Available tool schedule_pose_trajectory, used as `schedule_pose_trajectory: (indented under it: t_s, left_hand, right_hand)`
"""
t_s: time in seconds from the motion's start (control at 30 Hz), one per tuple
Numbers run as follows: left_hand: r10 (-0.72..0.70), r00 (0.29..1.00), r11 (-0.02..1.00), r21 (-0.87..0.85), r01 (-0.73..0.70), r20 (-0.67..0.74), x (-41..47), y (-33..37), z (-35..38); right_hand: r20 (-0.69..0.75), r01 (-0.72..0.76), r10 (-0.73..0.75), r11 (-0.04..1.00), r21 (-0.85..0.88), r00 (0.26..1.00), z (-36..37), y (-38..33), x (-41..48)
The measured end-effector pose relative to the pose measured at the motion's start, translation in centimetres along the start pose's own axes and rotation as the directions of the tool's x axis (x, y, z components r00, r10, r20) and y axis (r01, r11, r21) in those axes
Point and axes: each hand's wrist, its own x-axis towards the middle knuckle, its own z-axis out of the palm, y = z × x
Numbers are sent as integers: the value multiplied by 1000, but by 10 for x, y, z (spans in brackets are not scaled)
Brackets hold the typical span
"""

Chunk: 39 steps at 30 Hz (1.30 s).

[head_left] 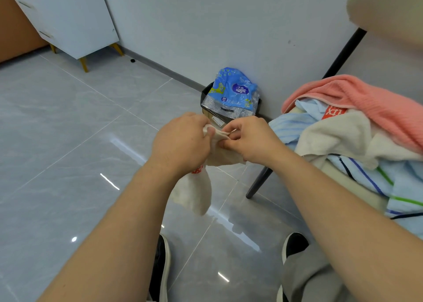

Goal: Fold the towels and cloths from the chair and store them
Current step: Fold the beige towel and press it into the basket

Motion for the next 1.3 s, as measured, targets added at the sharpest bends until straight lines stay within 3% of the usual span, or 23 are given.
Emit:
schedule_pose_trajectory:
  t_s: [0.23, 0.4, 0.53, 0.8, 0.97, 1.1, 1.2, 1.3]
  left_hand:
    - [82, 996, 996, 40, -81, -30, -1, -4, -5]
    - [10, 996, 986, -167, -26, -92, -2, -4, -7]
    - [-1, 998, 959, -283, -18, -65, -1, -2, -6]
    - [-69, 995, 982, -183, 55, -70, 1, -5, -4]
    - [-82, 994, 970, -235, 63, -70, 1, -7, -5]
    - [-109, 992, 932, -355, 79, -65, 2, -10, -7]
    - [-131, 988, 894, -441, 84, -78, 3, -11, -9]
    - [-161, 984, 874, -475, 103, -82, 4, -12, -12]
  right_hand:
    - [15, -16, 17, 996, -91, 1000, -4, 6, 1]
    - [16, -5, 6, 999, -53, 1000, -8, 7, 1]
    - [41, -8, 8, 1000, 0, 999, -10, 4, -1]
    - [16, -17, 17, 1000, -22, 1000, -11, 6, -1]
    - [10, -18, 17, 1000, 21, 1000, -12, 5, -3]
    - [31, -48, 43, 980, 194, 999, -14, 5, -4]
    - [94, -54, 14, 894, 445, 995, -18, 6, -5]
    - [109, -29, -39, 826, 563, 993, -20, 6, -5]
